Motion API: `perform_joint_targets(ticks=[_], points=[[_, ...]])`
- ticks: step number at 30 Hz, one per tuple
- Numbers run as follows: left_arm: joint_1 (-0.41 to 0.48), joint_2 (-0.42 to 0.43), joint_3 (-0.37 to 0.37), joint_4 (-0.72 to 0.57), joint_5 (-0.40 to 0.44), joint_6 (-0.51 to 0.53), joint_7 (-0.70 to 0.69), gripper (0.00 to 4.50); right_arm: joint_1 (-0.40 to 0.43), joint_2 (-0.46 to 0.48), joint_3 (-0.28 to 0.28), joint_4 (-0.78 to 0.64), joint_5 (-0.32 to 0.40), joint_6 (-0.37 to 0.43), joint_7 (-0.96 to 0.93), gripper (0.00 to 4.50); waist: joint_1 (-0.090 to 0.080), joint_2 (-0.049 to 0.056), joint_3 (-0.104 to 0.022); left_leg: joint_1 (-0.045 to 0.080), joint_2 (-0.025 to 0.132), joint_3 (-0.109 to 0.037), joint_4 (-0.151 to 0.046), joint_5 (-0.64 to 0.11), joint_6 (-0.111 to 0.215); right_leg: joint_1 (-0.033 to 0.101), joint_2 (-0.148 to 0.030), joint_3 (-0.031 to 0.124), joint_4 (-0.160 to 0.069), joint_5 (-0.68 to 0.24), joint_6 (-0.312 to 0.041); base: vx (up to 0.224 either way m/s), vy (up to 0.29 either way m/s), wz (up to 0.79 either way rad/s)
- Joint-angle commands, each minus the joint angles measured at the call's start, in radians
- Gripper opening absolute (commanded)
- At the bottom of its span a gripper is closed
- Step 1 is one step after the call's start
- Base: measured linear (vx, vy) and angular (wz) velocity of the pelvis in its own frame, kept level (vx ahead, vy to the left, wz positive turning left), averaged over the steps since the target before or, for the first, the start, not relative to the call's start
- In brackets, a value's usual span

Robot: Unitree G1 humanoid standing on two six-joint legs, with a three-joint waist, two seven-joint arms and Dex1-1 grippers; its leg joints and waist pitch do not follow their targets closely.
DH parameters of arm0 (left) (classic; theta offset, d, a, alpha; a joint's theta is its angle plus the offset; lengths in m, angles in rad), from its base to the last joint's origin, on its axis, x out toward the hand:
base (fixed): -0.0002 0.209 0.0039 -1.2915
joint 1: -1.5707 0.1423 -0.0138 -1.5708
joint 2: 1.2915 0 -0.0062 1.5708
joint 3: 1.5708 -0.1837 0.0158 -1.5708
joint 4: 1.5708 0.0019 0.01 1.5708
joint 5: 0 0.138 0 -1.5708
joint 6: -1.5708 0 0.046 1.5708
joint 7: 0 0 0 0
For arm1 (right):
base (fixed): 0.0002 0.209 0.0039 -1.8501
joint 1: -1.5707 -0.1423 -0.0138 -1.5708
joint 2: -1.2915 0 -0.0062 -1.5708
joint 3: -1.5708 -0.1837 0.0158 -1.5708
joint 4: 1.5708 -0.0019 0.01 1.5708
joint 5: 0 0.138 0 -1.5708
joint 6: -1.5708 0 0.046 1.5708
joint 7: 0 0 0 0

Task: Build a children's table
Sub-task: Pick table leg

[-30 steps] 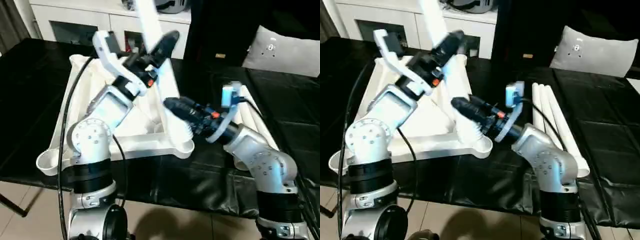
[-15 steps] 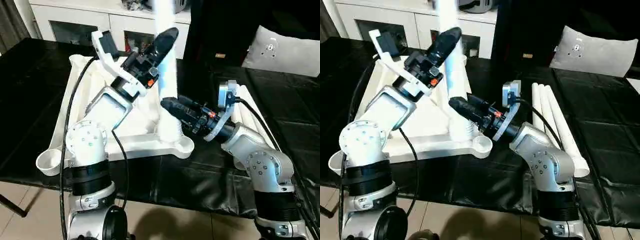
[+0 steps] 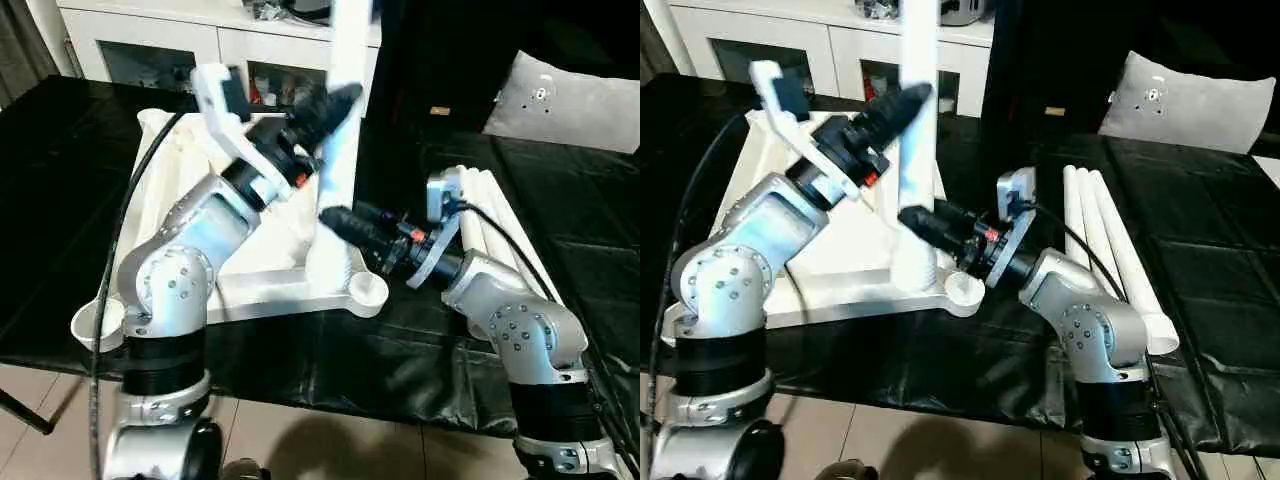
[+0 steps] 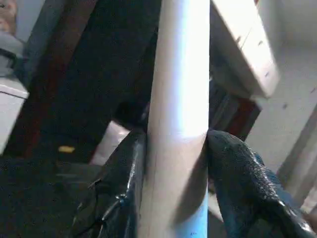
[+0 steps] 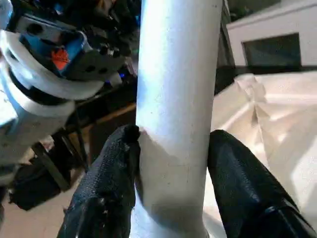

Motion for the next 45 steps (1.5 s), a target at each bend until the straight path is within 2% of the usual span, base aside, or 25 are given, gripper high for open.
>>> perform_joint_targets(ticks=[1,6,7,8,14,19,21,23,27,31,34,37,42,43,45], points=[[0.023,0.003,-0.031,0.027,0.041,0.010,0.004,1.74,-0.005,-0.014,0.008,-0.041,-0.005,-0.023,0.017,1.80,-0.005,-0.003,-0.065,0.031,0.068,-0.024,-0.071,-0.124,-0.044,0.031,-0.102,0.050,-0.083,-0.038,-0.130,0.000,0.000,0.00],[0.043,0.029,-0.064,0.035,0.068,0.005,-0.008,1.74,-0.006,-0.026,0.029,-0.038,-0.019,-0.032,0.020,1.80,-0.005,-0.005,-0.066,0.031,0.068,-0.024,-0.070,-0.117,-0.039,0.030,-0.102,0.050,-0.082,-0.036,-0.135,0.000,0.000,0.00],[0.044,0.030,-0.065,0.035,0.067,0.006,-0.010,2.30,-0.006,-0.027,0.030,-0.037,-0.020,-0.033,0.020,1.80,-0.005,-0.004,-0.066,0.030,0.067,-0.023,-0.069,-0.112,-0.038,0.031,-0.102,0.050,-0.080,-0.031,-0.136,0.000,0.000,0.00],[0.047,0.030,-0.066,0.037,0.073,0.004,-0.004,2.44,-0.005,-0.030,0.036,-0.037,-0.025,-0.036,0.023,1.80,-0.005,-0.005,-0.065,0.030,0.067,-0.023,-0.069,-0.114,-0.037,0.030,-0.101,0.050,-0.081,-0.033,-0.138,0.000,0.000,0.00],[0.046,0.039,-0.080,0.060,0.110,0.009,0.019,2.44,-0.001,-0.033,0.055,-0.036,-0.040,-0.042,0.030,1.80,-0.005,-0.004,-0.066,0.030,0.068,-0.023,-0.069,-0.118,-0.037,0.029,-0.101,0.050,-0.081,-0.036,-0.141,0.000,0.000,0.00],[0.045,0.031,-0.078,0.071,0.105,-0.004,0.024,2.44,0.003,-0.036,0.069,-0.037,-0.050,-0.047,0.033,1.80,-0.004,-0.004,-0.067,0.029,0.067,-0.023,-0.068,-0.110,-0.037,0.031,-0.102,0.049,-0.078,-0.016,-0.149,0.000,0.000,0.00],[0.044,0.027,-0.074,0.068,0.099,-0.007,0.021,2.44,0.005,-0.040,0.075,-0.038,-0.055,-0.049,0.035,1.80,-0.005,-0.003,-0.067,0.030,0.068,-0.024,-0.068,-0.109,-0.035,0.031,-0.103,0.049,-0.078,-0.009,-0.152,0.000,0.000,0.00],[0.040,0.006,-0.050,0.062,0.056,0.000,0.004,2.44,0.009,-0.046,0.086,-0.037,-0.070,-0.054,0.042,1.80,-0.005,-0.004,-0.067,0.029,0.067,-0.022,-0.066,-0.109,-0.033,0.032,-0.102,0.049,-0.078,-0.003,-0.158,0.000,0.000,0.00],[0.049,0.014,-0.055,0.045,0.021,0.024,-0.032,2.44,0.011,-0.051,0.098,-0.031,-0.095,-0.065,0.041,1.80,-0.004,-0.004,-0.067,0.029,0.066,-0.022,-0.066,-0.111,-0.032,0.032,-0.103,0.049,-0.078,-0.015,-0.162,0.000,0.000,0.00],[0.073,0.072,-0.120,0.012,0.065,0.011,-0.100,2.34,0.010,-0.056,0.108,-0.023,-0.118,-0.078,0.038,1.79,-0.007,-0.001,-0.067,0.031,0.069,-0.024,-0.070,-0.121,-0.029,0.029,-0.100,0.049,-0.078,-0.026,-0.144,0.000,0.000,0.00],[0.078,0.075,-0.111,0.008,0.051,0.017,-0.109,2.32,0.012,-0.062,0.118,-0.021,-0.123,-0.085,0.043,1.79,-0.006,0.000,-0.066,0.034,0.070,-0.022,-0.069,-0.127,-0.036,0.026,-0.101,0.049,-0.078,-0.020,-0.157,0.000,0.000,0.00],[0.080,0.081,-0.102,0.005,0.055,0.011,-0.112,2.32,0.016,-0.066,0.127,-0.019,-0.132,-0.096,0.051,1.79,-0.005,-0.001,-0.065,0.032,0.069,-0.023,-0.070,-0.139,-0.042,0.029,-0.102,0.049,-0.079,-0.038,-0.156,0.000,0.000,0.00],[0.073,0.075,-0.091,0.025,0.074,-0.027,-0.091,2.32,0.015,-0.067,0.132,-0.013,-0.137,-0.109,0.053,1.79,-0.005,-0.003,-0.067,0.030,0.068,-0.023,-0.068,-0.126,-0.035,0.031,-0.104,0.051,-0.078,-0.016,-0.155,0.000,0.000,0.00],[0.072,0.072,-0.089,0.026,0.074,-0.033,-0.093,2.32,0.015,-0.067,0.132,-0.012,-0.138,-0.111,0.053,1.79,-0.005,0.000,-0.068,0.030,0.068,-0.023,-0.067,-0.121,-0.033,0.031,-0.103,0.050,-0.077,-0.008,-0.157,0.000,0.000,0.00],[0.068,0.066,-0.080,0.029,0.076,-0.043,-0.094,1.76,0.014,-0.066,0.133,-0.007,-0.142,-0.119,0.049,1.79,-0.005,0.001,-0.068,0.030,0.069,-0.024,-0.067,-0.117,-0.031,0.031,-0.102,0.049,-0.075,0.003,-0.161,0.000,0.000,0.00]])
